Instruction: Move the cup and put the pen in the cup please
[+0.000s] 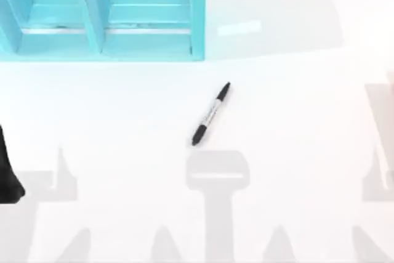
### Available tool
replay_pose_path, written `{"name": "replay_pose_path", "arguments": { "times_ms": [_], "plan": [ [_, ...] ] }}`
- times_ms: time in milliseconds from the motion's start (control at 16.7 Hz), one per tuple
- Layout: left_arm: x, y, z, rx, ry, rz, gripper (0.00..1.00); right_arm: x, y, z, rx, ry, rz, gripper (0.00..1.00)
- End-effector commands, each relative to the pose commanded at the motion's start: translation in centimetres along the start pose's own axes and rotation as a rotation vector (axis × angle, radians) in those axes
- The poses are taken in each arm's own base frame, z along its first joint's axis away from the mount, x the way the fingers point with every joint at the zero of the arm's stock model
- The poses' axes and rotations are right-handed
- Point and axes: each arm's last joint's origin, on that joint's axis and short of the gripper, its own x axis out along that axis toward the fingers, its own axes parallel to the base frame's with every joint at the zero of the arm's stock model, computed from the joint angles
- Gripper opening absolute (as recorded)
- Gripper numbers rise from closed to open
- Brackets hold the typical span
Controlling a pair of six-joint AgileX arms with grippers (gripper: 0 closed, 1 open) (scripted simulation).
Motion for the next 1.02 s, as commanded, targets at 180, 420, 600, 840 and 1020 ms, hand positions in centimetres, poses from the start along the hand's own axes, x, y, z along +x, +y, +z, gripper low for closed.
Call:
{"name": "replay_pose_path", "arguments": {
  "times_ms": [180, 420, 600, 840, 1020],
  "plan": [
    [0.0, 0.0, 0.0, 0.0, 0.0, 0.0, 1.0, 0.0, 0.0, 0.2, -0.002, 0.007, -0.001, 1.0],
    [0.0, 0.0, 0.0, 0.0, 0.0, 0.0, 1.0, 0.3, -0.3, 2.5, -0.028, 0.115, -0.023, 1.0],
    [0.0, 0.0, 0.0, 0.0, 0.0, 0.0, 1.0, 1.3, -0.9, 5.3, -0.063, 0.273, -0.06, 1.0],
    [0.0, 0.0, 0.0, 0.0, 0.0, 0.0, 1.0, 4.3, -2.4, 9.4, -0.11, 0.554, -0.114, 1.0],
    [0.0, 0.0, 0.0, 0.0, 0.0, 0.0, 1.0, 7.8, -4.4, 11.9, -0.127, 0.79, -0.137, 1.0]
  ]
}}
